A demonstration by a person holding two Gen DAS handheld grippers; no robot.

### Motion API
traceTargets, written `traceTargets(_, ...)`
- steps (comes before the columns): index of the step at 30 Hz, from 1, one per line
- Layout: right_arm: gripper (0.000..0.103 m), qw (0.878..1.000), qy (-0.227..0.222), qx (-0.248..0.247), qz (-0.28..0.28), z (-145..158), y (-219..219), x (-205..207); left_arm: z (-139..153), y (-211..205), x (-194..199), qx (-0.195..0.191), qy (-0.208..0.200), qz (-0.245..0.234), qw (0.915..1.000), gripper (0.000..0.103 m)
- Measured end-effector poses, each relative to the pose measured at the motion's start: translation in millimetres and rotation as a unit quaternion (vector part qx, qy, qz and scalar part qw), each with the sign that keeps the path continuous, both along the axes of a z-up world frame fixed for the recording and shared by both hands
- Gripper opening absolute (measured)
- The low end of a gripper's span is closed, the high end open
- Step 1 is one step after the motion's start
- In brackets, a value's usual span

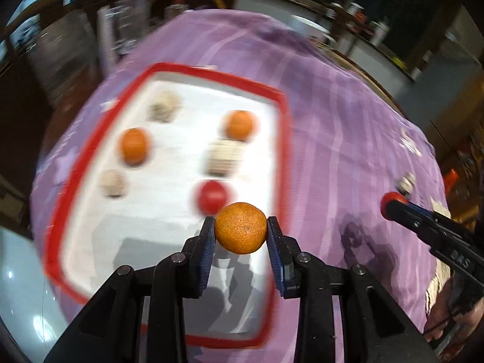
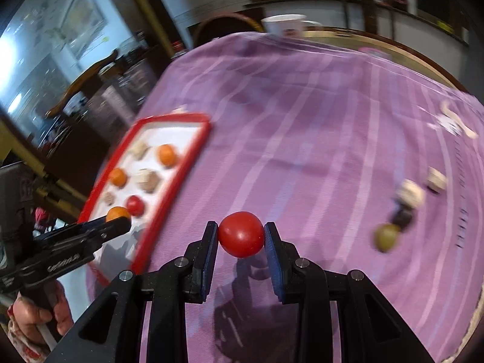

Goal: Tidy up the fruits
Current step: 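Carry the orange into the tray while right tool places the tomato there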

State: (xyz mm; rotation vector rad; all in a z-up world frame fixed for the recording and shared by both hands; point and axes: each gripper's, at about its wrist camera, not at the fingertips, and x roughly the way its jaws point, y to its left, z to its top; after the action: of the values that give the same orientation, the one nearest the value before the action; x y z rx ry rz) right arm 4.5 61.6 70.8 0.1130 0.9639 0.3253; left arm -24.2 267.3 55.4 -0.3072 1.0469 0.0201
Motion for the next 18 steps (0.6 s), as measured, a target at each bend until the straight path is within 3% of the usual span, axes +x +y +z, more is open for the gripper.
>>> traceTargets(7, 0.034, 0.998, 0.005, 0.001, 0.062, -7, 83, 6, -11, 59, -5, 0.027, 0.018, 0.037, 0.9988, 0.032)
traceTargets(18, 0.034, 0.993, 0.035, -0.017, 0.116, -45, 163, 14, -32, 85, 8, 0.028, 0.040, 0.035, 0.9982, 0.033)
